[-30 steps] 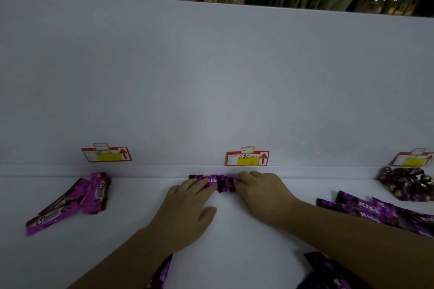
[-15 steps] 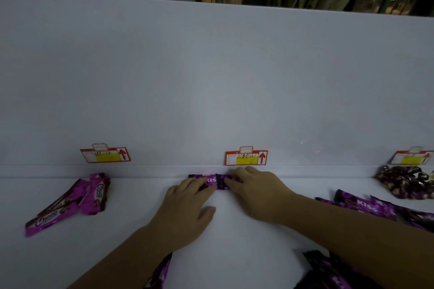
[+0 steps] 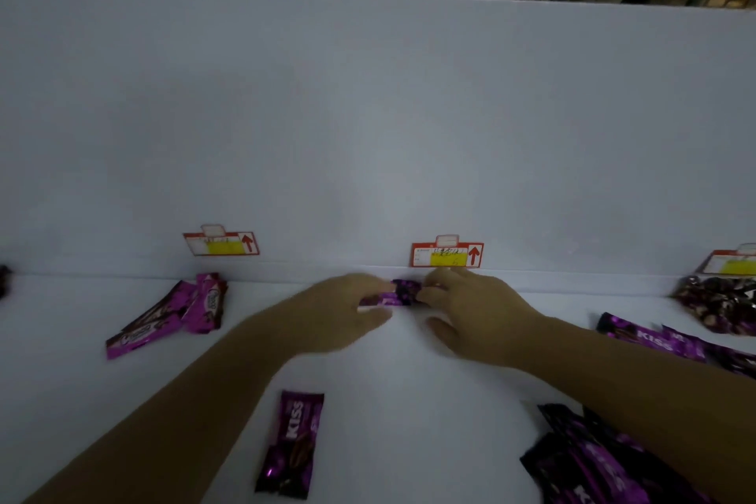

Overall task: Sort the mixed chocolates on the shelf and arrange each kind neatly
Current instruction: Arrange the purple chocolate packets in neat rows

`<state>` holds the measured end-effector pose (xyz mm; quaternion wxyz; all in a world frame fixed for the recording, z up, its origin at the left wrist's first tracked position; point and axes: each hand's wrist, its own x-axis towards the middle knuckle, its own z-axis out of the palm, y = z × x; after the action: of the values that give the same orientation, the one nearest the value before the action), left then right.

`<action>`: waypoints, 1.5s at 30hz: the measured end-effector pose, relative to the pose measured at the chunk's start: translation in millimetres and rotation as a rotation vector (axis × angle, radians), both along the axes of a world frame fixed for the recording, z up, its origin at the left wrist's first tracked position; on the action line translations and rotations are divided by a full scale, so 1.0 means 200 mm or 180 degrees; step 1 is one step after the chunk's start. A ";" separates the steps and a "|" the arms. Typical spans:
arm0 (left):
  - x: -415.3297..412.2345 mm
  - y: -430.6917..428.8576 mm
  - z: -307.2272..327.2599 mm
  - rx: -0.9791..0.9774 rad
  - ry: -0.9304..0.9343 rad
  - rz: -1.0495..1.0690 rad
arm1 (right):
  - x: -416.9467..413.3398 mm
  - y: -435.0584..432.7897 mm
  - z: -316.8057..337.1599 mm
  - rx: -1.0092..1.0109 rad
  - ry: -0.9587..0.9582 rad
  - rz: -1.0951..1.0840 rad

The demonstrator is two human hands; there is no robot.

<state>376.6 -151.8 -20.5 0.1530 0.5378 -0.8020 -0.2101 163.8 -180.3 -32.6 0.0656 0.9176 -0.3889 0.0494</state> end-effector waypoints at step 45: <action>-0.35 0.13 -0.28 -0.0838 0.0989 -0.0203 | -0.56 0.49 0.16 0.1810 -0.2179 -0.1576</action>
<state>307.0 -126.0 -77.2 0.3372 0.4486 -0.8059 -0.1887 51.6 -82.8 -0.5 -0.3083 0.7107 -0.5919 0.2225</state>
